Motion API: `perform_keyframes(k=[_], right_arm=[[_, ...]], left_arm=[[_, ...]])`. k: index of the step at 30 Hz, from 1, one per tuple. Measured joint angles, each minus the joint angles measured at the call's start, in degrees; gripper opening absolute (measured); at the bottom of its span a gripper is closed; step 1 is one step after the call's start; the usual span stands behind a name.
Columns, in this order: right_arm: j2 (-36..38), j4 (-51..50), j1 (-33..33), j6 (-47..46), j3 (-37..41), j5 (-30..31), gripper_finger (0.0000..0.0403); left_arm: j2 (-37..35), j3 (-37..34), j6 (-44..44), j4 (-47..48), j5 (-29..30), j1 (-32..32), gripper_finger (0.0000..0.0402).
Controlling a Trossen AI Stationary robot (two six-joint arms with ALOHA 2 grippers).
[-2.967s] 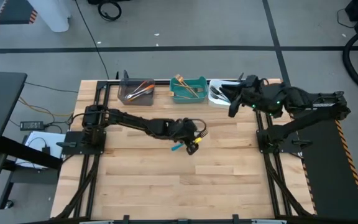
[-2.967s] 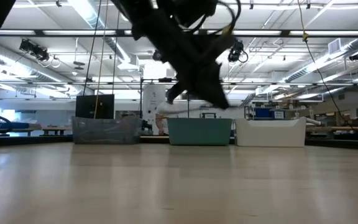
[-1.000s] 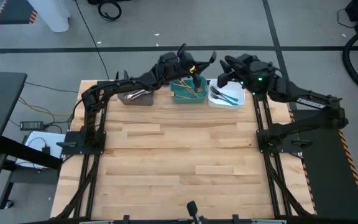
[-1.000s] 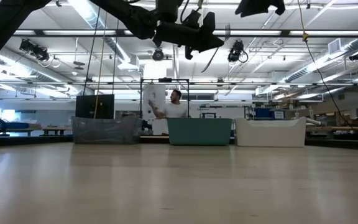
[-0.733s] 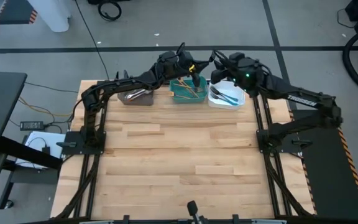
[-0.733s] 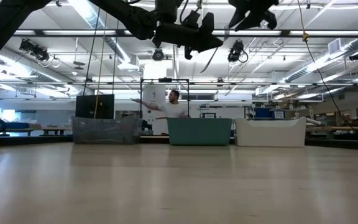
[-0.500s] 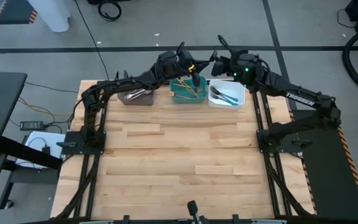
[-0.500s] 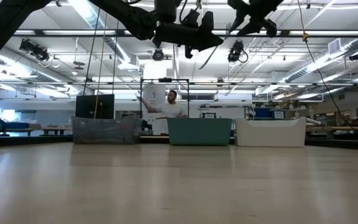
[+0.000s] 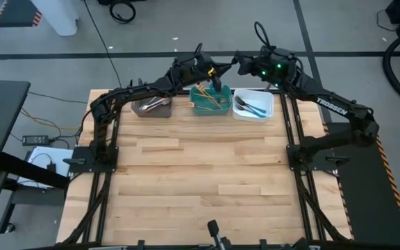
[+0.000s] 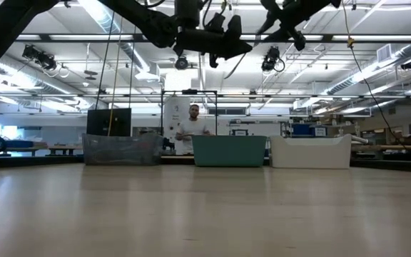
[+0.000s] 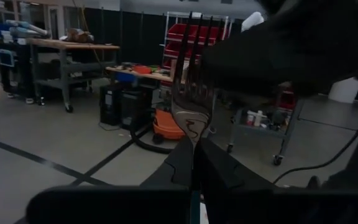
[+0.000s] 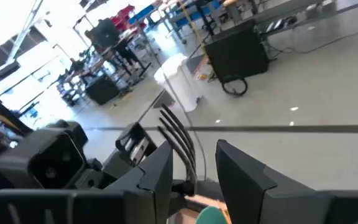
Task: Sort silverware by color (type)
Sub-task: Put the blue fork into the white bin
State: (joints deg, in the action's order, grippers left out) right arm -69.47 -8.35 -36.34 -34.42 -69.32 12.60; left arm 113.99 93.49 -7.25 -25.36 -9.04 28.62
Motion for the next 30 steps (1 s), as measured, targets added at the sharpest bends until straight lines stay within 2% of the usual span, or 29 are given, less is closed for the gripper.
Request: perform_keyframes(k=[4,11,14,18,24,30], right_arm=[[-1.57,1.68,-0.17,1.30,0.00,-3.18,0.0128],[-3.56,2.26,-0.73,3.07,0.00,-2.50,0.0120],[-3.56,2.22,-0.83,4.58,0.00,-3.84,0.0086],[-3.56,2.16,-0.87,7.84,0.00,-4.61,0.0015],[-3.55,1.66,-0.85,10.44,0.00,-4.81,0.0008],[-3.06,0.68,-1.38,13.29,0.00,-4.83,0.0007]], left_arm=[[0.00,0.00,0.09,-0.05,-0.60,-0.02,0.0020],[0.00,0.00,0.19,0.05,-1.67,0.05,0.0020],[0.00,0.00,0.18,0.49,-1.64,0.13,0.0020],[0.00,0.00,0.05,0.65,-1.31,0.20,0.0020],[0.00,0.00,0.05,0.78,-1.31,0.20,0.0025],[0.00,0.00,0.98,0.67,-1.57,0.54,0.0064]])
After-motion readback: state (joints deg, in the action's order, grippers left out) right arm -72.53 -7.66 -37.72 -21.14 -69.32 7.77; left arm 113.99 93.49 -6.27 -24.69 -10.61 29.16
